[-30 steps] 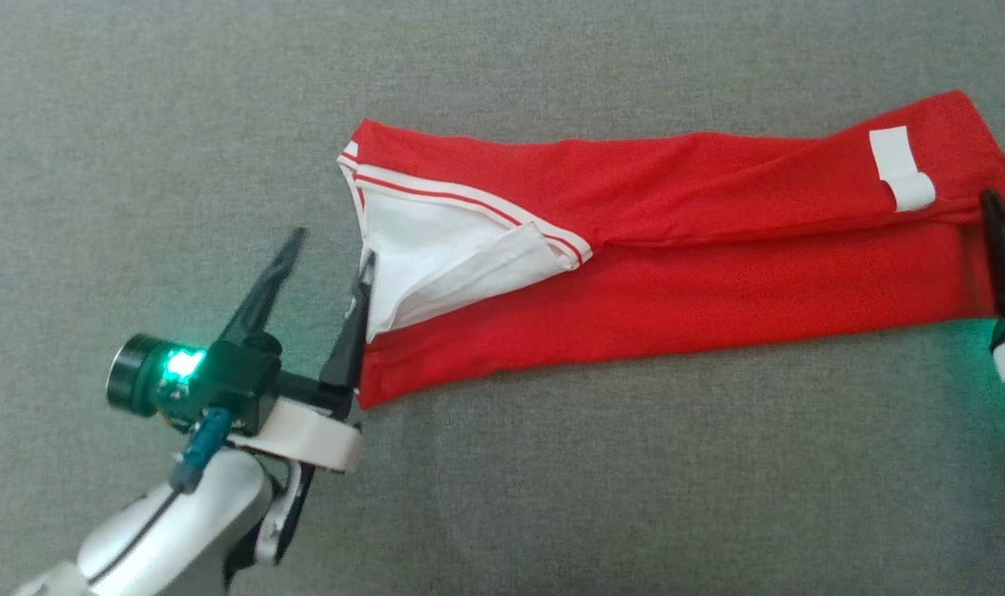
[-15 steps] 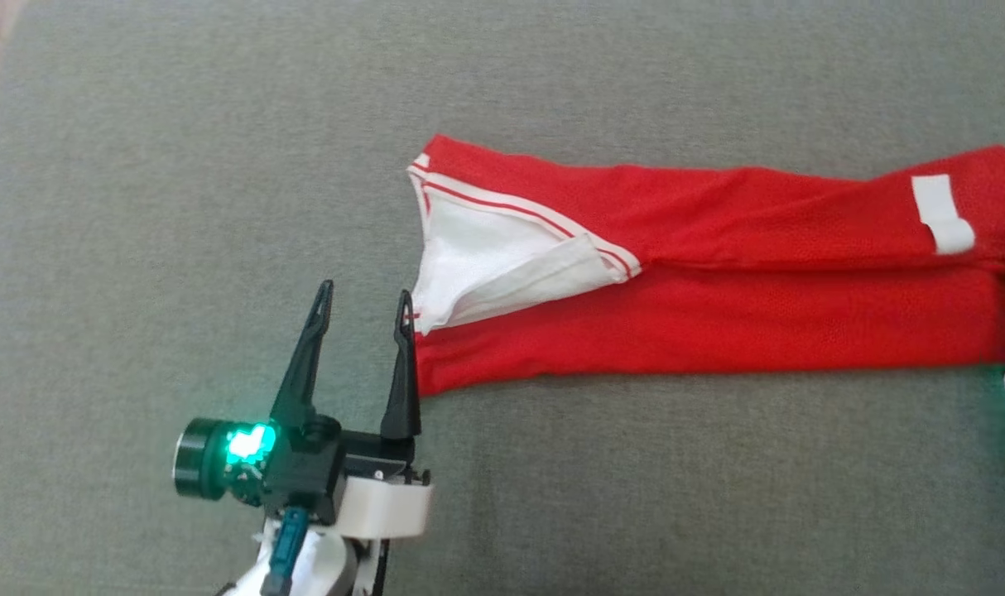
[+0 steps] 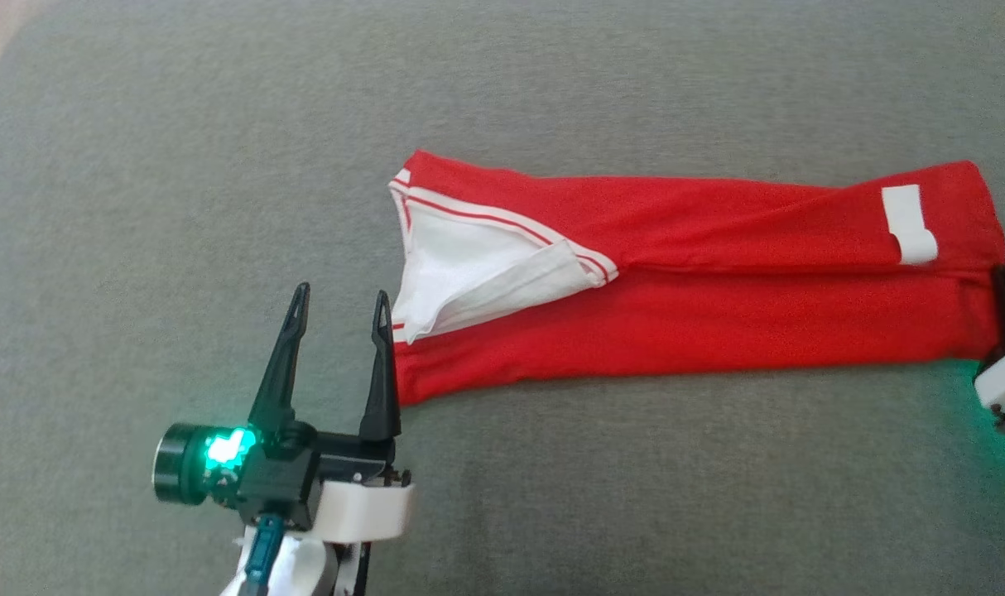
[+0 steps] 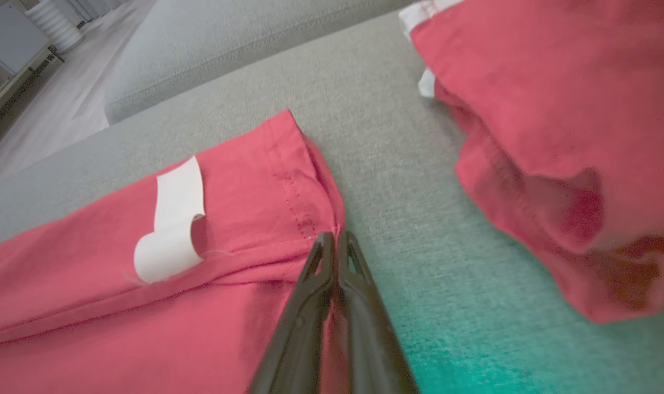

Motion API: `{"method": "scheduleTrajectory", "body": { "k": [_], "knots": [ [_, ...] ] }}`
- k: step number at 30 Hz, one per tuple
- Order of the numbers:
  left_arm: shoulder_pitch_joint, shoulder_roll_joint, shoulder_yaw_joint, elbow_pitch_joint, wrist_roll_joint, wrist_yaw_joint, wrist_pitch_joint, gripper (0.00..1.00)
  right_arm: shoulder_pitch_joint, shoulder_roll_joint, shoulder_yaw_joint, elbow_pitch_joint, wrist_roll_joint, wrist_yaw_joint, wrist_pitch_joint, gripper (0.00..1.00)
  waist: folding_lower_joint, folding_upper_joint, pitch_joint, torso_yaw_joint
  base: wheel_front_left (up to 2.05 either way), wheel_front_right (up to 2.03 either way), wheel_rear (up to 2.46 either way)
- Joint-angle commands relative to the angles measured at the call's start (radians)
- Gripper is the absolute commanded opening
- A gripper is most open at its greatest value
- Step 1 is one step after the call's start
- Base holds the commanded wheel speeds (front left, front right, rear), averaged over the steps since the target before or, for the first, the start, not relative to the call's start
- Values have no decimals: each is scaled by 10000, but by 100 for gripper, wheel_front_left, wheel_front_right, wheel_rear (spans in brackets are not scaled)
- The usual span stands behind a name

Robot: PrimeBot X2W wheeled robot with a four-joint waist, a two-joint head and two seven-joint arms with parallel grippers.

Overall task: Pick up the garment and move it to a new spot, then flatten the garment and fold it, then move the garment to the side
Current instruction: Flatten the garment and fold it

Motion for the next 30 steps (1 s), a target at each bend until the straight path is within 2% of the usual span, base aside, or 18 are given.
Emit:
{"method": "scheduleTrajectory", "body": {
  "k": [1, 7, 12, 15, 18, 23, 27, 30],
  "knots": [
    [-1, -55, 651, -234, 236, -226, -50, 100, 22, -478, 23, -601, -215, -9, -206, 0, 0, -1, -157, -485, 0, 0, 0],
    [163, -223, 1124, -213, 515, -618, -51, 100, -282, -1197, -302, -1649, -389, -9, 76, 0, 0, -1, -271, -1109, 0, 0, 0],
    [214, -347, 1342, -145, 674, -896, -51, 100, -419, -1550, -377, -2350, -473, -9, 340, 0, 0, -1, -352, -1296, 0, 0, 0],
    [231, -482, 1466, -74, 774, -1081, -51, 100, -506, -1551, -414, -3050, -378, -9, 577, 0, 0, -1, -421, -1311, 0, 0, 0],
    [308, -620, 1567, -7, 858, -1267, -51, 100, -430, -1313, -411, -3995, -325, -9, 852, 0, 0, -1, -514, -1241, 0, 0, 0],
    [519, -828, 1765, 128, 970, -1499, -51, 100, -1, -559, -149, -6042, -208, -9, 1370, 0, 0, -1, -704, -1026, 0, 0, 0],
    [623, -988, 1929, 196, 1067, -1675, -51, 100, 206, 241, 419, -7477, -219, -9, 1806, 0, 0, -1, -777, -844, 0, 0, 0],
    [648, -1142, 1987, 255, 1149, -1822, -51, 100, 229, 978, 1087, -8026, -353, -9, 2037, 0, 0, -1, -800, -669, 0, 0, 0]
  ]
}}
